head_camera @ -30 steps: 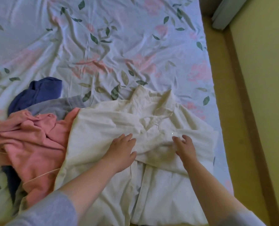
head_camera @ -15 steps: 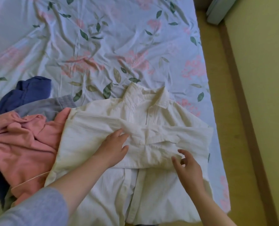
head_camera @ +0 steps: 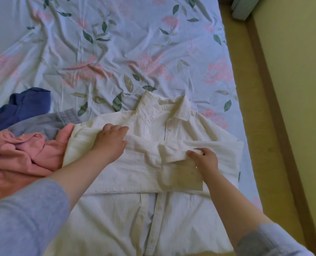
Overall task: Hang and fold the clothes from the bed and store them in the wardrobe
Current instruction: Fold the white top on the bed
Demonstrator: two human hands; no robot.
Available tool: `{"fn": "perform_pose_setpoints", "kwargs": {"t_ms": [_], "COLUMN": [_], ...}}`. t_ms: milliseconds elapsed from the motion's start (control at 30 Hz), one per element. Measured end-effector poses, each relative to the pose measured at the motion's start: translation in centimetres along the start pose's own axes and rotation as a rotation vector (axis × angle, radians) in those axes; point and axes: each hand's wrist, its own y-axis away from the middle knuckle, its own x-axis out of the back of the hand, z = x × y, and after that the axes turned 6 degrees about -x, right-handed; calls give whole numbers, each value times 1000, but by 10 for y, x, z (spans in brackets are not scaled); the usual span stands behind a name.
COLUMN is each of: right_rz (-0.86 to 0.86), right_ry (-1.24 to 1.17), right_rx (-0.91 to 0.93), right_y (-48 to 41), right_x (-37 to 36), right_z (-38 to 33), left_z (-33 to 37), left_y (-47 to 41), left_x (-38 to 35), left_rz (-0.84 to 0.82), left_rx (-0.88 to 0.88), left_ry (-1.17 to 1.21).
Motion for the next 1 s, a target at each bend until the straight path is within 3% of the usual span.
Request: {"fn": "perform_pose_setpoints", "kwargs": {"t_ms": [133,267,500,667,833,1000], "right_rz": [223,244,228,333,129,26], "right_ry": [-2,99,219,488,653,898], "right_rx": [206,179,199,213,421,286], "right_y": [0,-8,-16,-17,-32,-62], "right_x": [30,46,17,10,25,28], "right_z": [13,23,17,11,-12,-28], "left_z": [-8,-28,-50,-41,-15,-3], "left_y": [-10,-13,-12,-17,-33,-64], "left_x": [9,16,12,7,7,5], "left_rz": [-151,-202,105,165,78,-193], "left_rx": [129,177,189,125,-43,65], "left_ry": [-161,-175,-239,-212,-15,-81]}}
